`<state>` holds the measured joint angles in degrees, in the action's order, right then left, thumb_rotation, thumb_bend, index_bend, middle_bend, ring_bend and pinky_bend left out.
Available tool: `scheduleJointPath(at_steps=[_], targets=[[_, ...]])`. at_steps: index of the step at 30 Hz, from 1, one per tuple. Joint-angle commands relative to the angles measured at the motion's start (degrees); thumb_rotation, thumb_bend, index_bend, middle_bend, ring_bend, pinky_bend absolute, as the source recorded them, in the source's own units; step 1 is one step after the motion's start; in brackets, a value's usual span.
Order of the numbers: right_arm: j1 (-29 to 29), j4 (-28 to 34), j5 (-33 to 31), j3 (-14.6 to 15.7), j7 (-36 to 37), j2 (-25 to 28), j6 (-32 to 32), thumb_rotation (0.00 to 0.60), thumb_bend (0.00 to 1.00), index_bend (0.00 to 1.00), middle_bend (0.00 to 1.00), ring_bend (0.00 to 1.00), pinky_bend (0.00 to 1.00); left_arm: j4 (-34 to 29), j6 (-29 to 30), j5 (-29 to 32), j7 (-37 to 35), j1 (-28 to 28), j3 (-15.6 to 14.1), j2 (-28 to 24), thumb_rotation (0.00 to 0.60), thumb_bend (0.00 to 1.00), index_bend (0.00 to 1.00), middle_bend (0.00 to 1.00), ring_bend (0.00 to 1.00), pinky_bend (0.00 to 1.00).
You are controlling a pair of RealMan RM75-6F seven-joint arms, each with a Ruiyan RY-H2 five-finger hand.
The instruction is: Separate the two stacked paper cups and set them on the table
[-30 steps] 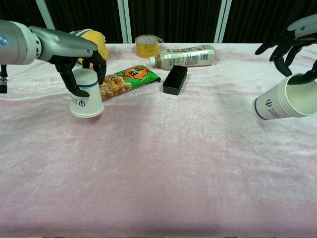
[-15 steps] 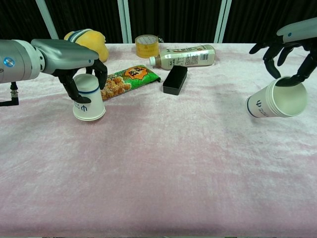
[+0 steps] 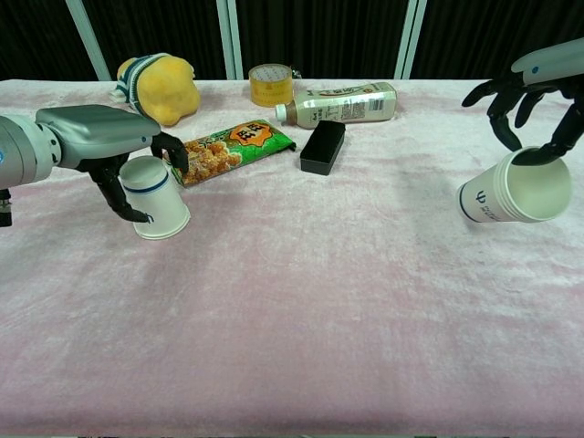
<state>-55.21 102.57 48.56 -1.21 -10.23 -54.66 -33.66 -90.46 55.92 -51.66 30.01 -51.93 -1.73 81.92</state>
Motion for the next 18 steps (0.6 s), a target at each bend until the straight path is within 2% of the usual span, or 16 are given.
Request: scheduleJointPath(at_steps=[1, 6, 9, 12, 18], targets=[[-0.74, -0.07, -1.29, 0.48, -0.34, -0.06, 1.11, 0.6, 0.32, 0.72, 0.0, 0.09, 0.2, -1.08, -0.47, -0.75, -1.96, 0.62, 1.14, -0.95, 0.6, 0.07, 0.16, 0.14, 0.11, 0.44], [-3.04, -1.93, -5.1, 1.86, -2.23, -1.46, 2.42, 0.6, 0.32, 0.71, 0.0, 0.09, 0.2, -3.53, -0.48, -2.61, -5.23, 1.29, 3.36, -3.19, 0.6, 0.06, 0.16, 0.14, 0.11, 0.42], [-4.47, -2.87, -7.49, 3.04, -3.56, -2.25, 2.79, 0.6, 0.32, 0.69, 0.0, 0.08, 0.2, -5.05, -1.23, -2.94, -7.18, 1.58, 4.43, -4.72, 0.6, 0.06, 0.15, 0.14, 0.08, 0.37], [-5.34, -3.38, -8.97, 3.99, -4.72, -2.84, 2.49, 0.6, 0.32, 0.63, 0.0, 0.08, 0.2, -6.01, -1.93, -3.05, -8.87, 1.81, 5.15, -5.77, 0.6, 0.06, 0.15, 0.13, 0.06, 0.33], [-8.63, -3.94, -15.38, 7.0, -7.63, -4.18, 2.31, 0.6, 0.3, 0.5, 0.0, 0.08, 0.2, -7.42, -3.29, -4.75, -13.44, 2.72, 6.72, -8.03, 0.6, 0.06, 0.15, 0.13, 0.06, 0.32]])
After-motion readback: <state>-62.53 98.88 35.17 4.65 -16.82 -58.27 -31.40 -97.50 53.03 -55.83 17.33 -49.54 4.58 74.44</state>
